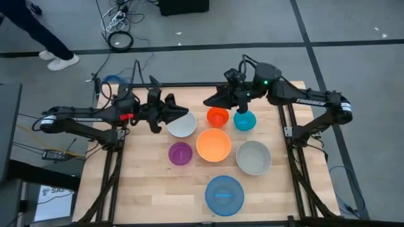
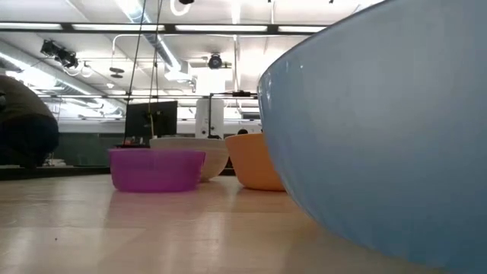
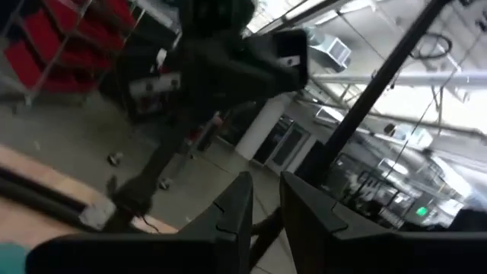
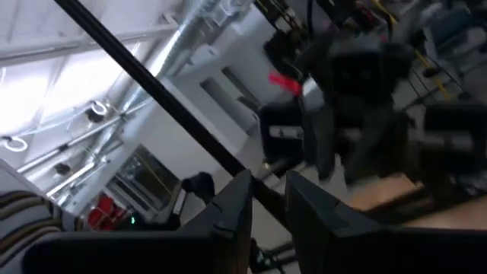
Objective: Nest bowls inside each other
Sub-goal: Stack the light orange bowl on top of the bottom blue bowl
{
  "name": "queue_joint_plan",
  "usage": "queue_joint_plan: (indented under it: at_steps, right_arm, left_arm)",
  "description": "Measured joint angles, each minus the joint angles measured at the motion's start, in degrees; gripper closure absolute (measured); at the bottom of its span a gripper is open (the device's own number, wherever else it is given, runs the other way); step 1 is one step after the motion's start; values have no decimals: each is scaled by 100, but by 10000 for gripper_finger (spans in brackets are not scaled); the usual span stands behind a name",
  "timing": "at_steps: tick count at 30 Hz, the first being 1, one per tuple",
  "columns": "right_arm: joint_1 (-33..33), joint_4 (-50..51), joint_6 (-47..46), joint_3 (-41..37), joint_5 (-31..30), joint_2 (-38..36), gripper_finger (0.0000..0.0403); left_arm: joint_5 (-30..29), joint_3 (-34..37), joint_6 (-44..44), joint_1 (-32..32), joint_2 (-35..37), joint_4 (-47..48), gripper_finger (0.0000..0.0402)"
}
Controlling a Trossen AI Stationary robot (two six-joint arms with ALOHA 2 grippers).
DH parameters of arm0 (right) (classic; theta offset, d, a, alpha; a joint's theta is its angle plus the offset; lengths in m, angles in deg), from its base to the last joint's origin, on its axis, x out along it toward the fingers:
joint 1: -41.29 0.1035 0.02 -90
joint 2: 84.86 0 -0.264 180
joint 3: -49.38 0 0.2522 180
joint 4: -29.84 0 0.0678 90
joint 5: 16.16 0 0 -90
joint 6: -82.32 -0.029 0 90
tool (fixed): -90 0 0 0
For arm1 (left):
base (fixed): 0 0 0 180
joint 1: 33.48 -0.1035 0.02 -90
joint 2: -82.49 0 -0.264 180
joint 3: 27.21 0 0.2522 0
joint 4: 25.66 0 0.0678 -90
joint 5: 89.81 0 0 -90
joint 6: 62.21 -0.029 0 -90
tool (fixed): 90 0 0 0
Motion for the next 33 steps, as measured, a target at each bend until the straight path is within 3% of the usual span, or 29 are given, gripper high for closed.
queue_joint_plan:
  at_steps: [5,15,21,28,33]
  right_arm:
    - [-9,-240,-9,-2,-45,105,330]
    - [-7,-278,-478,-6,-176,336,326]
    - [87,-379,593,-7,-451,319,292]
    - [116,-140,1247,-7,-915,301,241]
    - [183,1046,1767,-7,-1160,106,222]
  left_arm:
    - [-28,2,214,0,-6,-83,325]
    - [-192,2,-905,0,-9,-1075,325]
    - [-449,2,-658,0,-3,-790,325]
    - [-706,-277,-374,-2,99,988,325]
    - [-892,-1297,-987,0,110,3743,326]
